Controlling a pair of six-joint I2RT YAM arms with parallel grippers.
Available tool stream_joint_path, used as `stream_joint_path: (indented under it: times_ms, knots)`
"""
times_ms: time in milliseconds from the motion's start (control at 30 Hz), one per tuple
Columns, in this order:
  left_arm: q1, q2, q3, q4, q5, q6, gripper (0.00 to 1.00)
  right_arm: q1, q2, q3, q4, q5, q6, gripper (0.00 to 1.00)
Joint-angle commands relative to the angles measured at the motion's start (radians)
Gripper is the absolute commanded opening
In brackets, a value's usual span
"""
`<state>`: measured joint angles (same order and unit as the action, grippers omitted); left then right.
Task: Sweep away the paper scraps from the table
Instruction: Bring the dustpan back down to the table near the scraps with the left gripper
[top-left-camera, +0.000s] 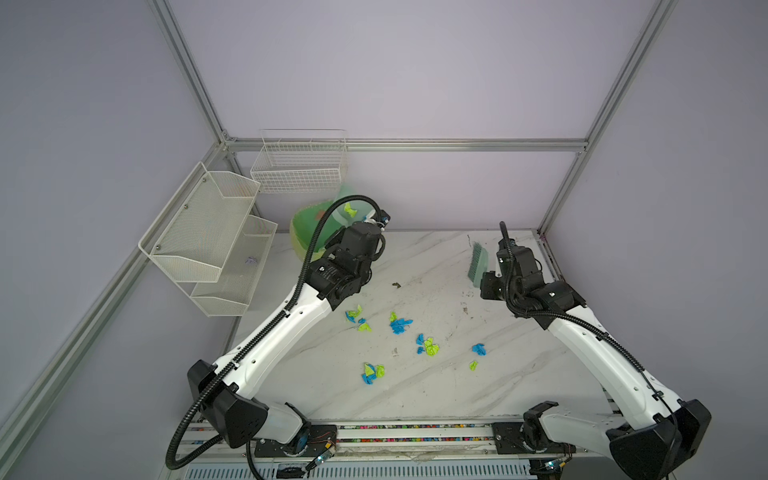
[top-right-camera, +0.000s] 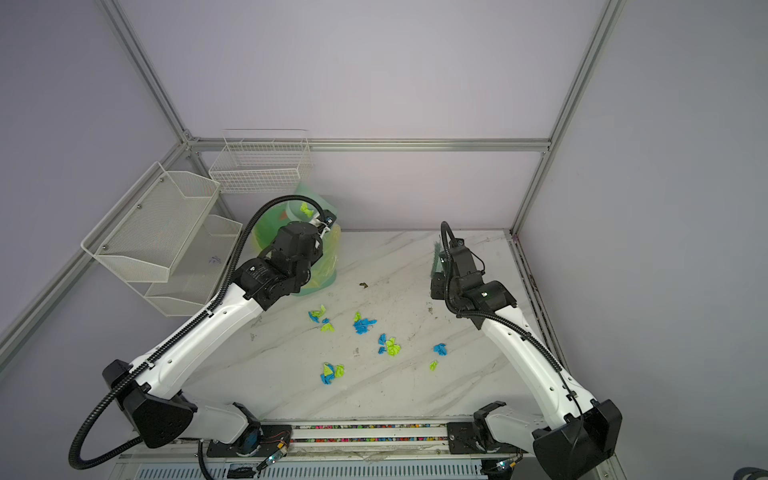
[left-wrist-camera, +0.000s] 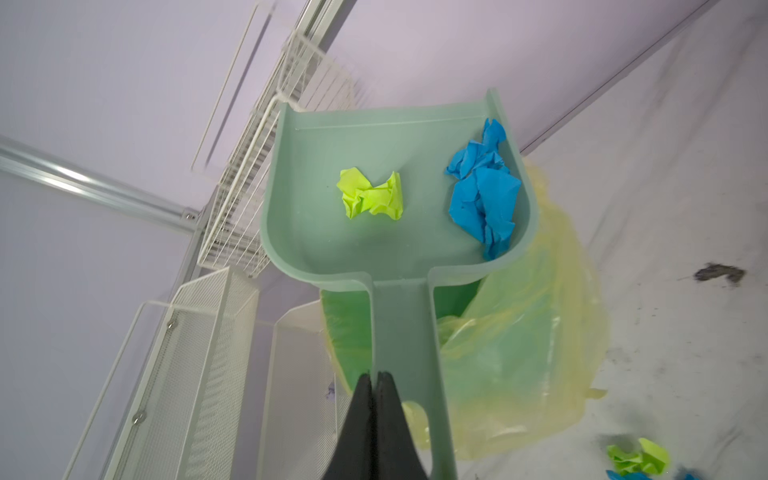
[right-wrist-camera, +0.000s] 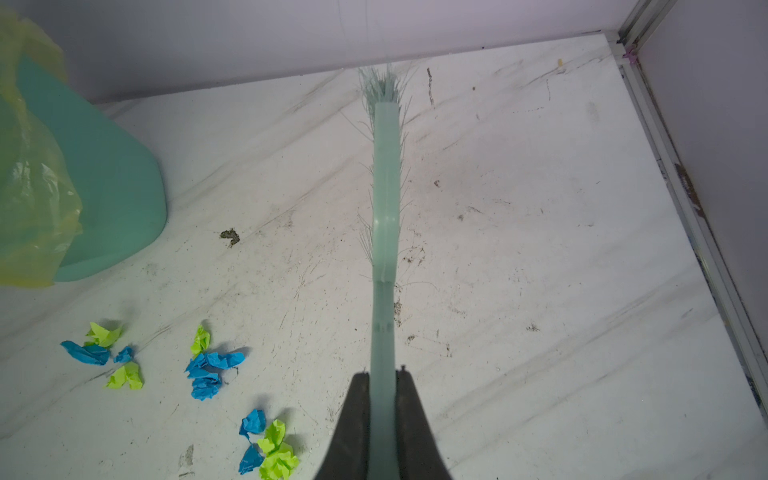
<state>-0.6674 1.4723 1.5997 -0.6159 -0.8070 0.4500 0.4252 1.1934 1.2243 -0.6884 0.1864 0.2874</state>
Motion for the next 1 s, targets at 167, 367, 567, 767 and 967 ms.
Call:
stream_joint_path:
  times_ms: [167,367,567,767,967]
  knots:
    - [-0.078,0.108,0.205,-0.06,0.336,-0.323,0.0,-0.059,-0.049,0.051,-0.062,0.029,0.02,0.0]
    - [-0.11,0.179,0.125,0.009,0.423,-0.393,0.0,-0.088,-0.061,0.062,-0.093,0.042,0.023,0.0]
    - [-0.116,0.202,-0.027,0.148,0.573,-0.459,0.0,-0.113,-0.067,0.069,-0.112,0.057,0.016,0.0]
    - [-0.124,0.289,-0.115,0.217,0.704,-0.551,0.0,-0.131,-0.067,0.067,-0.111,0.055,0.015,0.0]
    - [-0.134,0.362,-0.212,0.331,0.786,-0.631,0.0,-0.141,-0.058,0.063,-0.109,0.048,0.009,0.0]
